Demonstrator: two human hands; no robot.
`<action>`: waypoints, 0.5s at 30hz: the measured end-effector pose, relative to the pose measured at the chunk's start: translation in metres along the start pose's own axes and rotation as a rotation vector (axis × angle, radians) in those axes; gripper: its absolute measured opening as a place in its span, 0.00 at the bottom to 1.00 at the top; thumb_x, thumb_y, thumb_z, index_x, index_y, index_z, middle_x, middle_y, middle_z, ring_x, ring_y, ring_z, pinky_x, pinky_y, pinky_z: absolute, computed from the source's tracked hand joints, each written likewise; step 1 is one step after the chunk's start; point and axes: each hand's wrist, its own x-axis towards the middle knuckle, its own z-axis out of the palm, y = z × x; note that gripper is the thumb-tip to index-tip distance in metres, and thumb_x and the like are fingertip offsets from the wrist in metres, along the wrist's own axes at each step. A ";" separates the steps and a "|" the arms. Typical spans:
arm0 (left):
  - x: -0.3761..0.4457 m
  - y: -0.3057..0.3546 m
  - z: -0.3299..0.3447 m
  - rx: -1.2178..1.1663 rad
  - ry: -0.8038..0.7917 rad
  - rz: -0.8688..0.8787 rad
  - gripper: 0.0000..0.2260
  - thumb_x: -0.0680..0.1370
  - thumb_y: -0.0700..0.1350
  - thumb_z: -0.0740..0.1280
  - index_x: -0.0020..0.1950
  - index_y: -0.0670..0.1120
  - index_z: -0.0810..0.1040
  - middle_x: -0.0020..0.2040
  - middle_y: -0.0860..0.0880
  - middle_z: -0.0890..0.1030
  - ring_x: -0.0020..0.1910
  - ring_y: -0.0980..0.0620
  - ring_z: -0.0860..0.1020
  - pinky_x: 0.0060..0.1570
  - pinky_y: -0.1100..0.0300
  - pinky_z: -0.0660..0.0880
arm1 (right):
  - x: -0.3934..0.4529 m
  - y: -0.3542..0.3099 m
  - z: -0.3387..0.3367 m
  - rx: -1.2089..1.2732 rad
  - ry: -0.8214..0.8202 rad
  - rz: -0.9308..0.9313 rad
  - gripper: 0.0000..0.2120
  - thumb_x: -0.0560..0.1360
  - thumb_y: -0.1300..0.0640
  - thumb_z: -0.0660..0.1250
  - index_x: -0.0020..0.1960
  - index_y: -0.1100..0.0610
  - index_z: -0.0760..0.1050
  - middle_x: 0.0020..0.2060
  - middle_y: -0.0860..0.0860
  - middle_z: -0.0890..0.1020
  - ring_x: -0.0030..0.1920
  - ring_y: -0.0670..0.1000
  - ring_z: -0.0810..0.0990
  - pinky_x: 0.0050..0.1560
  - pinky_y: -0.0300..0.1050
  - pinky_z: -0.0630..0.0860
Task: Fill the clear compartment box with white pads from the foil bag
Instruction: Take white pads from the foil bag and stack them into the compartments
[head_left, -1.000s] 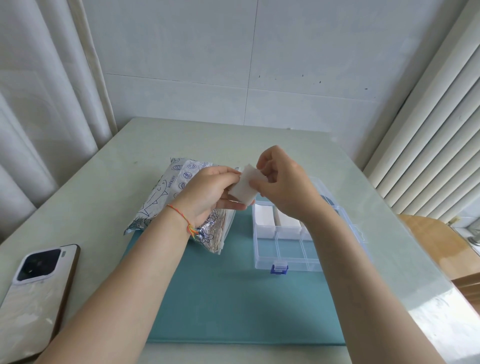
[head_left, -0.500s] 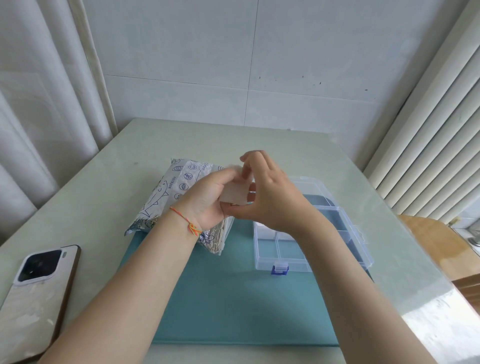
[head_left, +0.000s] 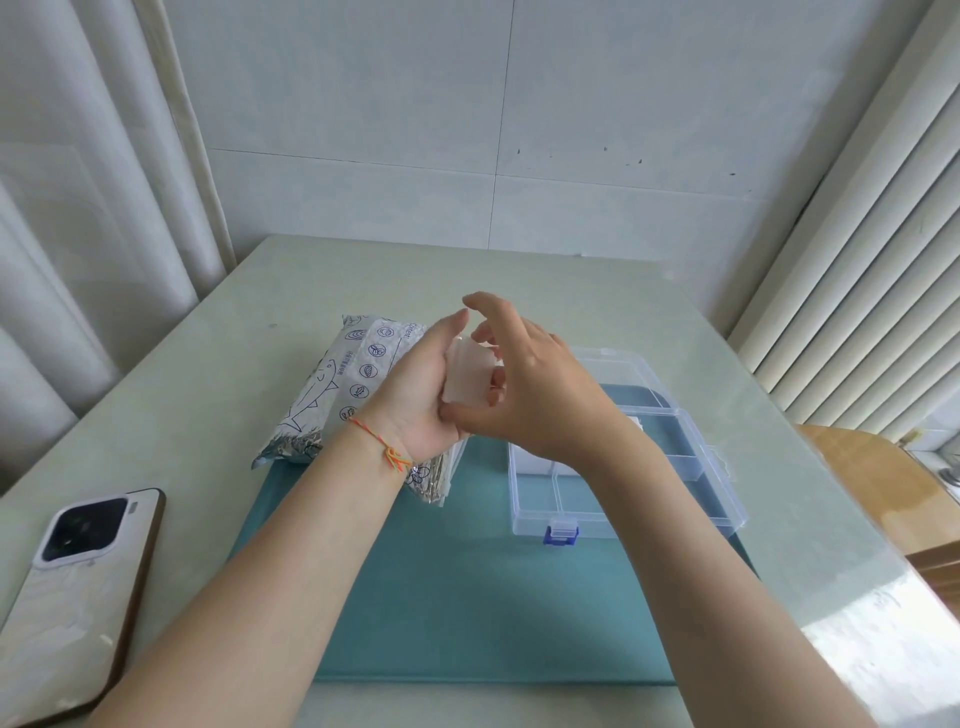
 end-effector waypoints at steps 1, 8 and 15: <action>0.002 -0.001 -0.001 -0.002 0.022 -0.006 0.17 0.81 0.57 0.55 0.47 0.47 0.75 0.39 0.49 0.75 0.38 0.53 0.74 0.33 0.63 0.72 | 0.000 0.000 0.000 0.009 -0.022 0.006 0.41 0.66 0.49 0.75 0.73 0.51 0.59 0.55 0.49 0.76 0.52 0.51 0.75 0.58 0.47 0.69; 0.005 -0.002 -0.003 0.018 0.075 -0.035 0.18 0.82 0.61 0.55 0.45 0.49 0.73 0.38 0.50 0.74 0.38 0.53 0.74 0.33 0.62 0.73 | 0.000 -0.002 -0.003 0.047 -0.108 -0.020 0.43 0.66 0.56 0.74 0.75 0.47 0.57 0.51 0.51 0.77 0.39 0.43 0.72 0.50 0.45 0.72; 0.002 0.001 -0.003 0.008 0.082 -0.062 0.22 0.80 0.62 0.54 0.37 0.48 0.72 0.34 0.49 0.72 0.35 0.52 0.71 0.37 0.61 0.68 | -0.003 -0.006 -0.004 0.066 -0.136 -0.055 0.43 0.67 0.53 0.76 0.75 0.44 0.58 0.57 0.50 0.79 0.55 0.50 0.77 0.57 0.49 0.73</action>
